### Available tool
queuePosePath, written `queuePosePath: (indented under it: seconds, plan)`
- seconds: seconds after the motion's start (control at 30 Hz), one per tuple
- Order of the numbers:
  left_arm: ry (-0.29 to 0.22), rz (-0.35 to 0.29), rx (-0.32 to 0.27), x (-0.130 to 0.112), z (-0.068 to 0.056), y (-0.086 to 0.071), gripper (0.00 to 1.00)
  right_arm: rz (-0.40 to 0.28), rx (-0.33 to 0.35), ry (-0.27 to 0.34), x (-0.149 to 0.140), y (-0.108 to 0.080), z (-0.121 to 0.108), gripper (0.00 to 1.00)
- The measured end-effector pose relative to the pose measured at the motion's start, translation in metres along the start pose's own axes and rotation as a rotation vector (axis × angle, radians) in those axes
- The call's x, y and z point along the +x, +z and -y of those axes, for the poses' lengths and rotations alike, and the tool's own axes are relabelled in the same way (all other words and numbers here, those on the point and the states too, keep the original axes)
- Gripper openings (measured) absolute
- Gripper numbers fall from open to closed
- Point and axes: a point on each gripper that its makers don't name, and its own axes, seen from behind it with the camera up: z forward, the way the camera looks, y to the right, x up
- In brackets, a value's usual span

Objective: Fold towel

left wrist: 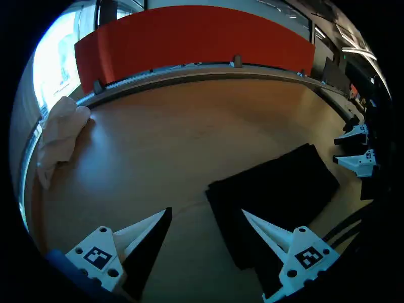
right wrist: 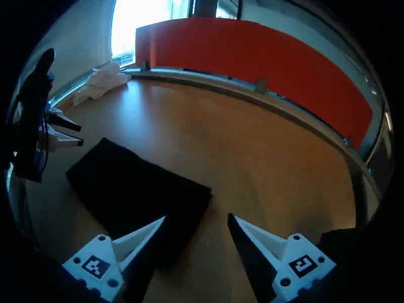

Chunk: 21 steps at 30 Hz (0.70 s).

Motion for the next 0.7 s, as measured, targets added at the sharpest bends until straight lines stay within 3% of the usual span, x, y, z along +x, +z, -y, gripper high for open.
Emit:
queuePosePath:
  seconds: [0.37,0.7]
  plan:
    - [-0.022,0.003,0.001,-0.025,-0.008,-0.019,0.91,0.006,0.009,0.004,-0.018,-0.018,0.011,0.85]
    - [-0.039,0.004,0.022,-0.038,-0.006,-0.033,0.91,0.018,0.034,-0.019,-0.027,-0.022,0.016,0.86]
